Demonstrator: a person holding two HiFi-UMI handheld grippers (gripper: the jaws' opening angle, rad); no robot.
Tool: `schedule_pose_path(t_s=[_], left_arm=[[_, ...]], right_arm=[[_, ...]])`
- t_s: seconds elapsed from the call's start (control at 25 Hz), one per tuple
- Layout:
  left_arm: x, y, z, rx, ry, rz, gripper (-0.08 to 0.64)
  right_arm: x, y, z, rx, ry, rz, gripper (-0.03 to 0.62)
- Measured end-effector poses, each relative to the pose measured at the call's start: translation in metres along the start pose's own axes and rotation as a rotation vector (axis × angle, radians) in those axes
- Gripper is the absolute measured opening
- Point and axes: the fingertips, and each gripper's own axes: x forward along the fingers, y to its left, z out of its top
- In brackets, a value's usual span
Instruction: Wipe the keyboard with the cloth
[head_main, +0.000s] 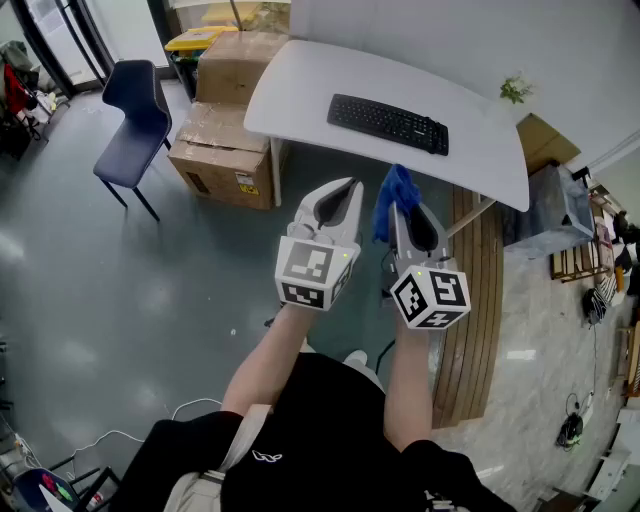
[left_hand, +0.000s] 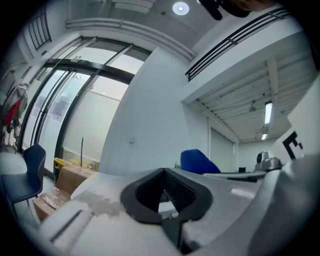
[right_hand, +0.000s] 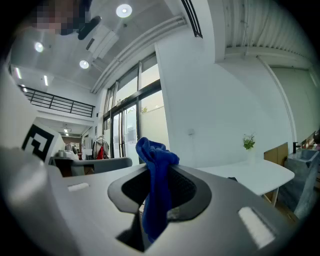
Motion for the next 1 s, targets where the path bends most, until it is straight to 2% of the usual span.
schedule_pose_path(t_s=[0.28, 0.52, 0.72, 1.0], left_arm=[[0.010, 0.019, -0.015, -0.028, 0.016, 0.015, -0.002], [0.036, 0.034, -0.027, -0.044, 0.035, 0.018, -0.002], [0.079, 0.068, -0.034, -0.031, 0.033, 0.041, -0.002], [0.178, 0.147, -0.028, -0.023, 0.029, 0.120, -0.002]], right_arm=[[0.012, 0.001, -0.012, 0.019, 0.004, 0.012, 0.087], [0.037, -0.020, -0.016, 0.049, 0.002, 0.012, 0.087], [0.094, -0.041, -0.021, 0.066, -0.010, 0.061, 0.087], [0.221, -0.091, -0.007, 0.092, -0.019, 0.125, 0.087]])
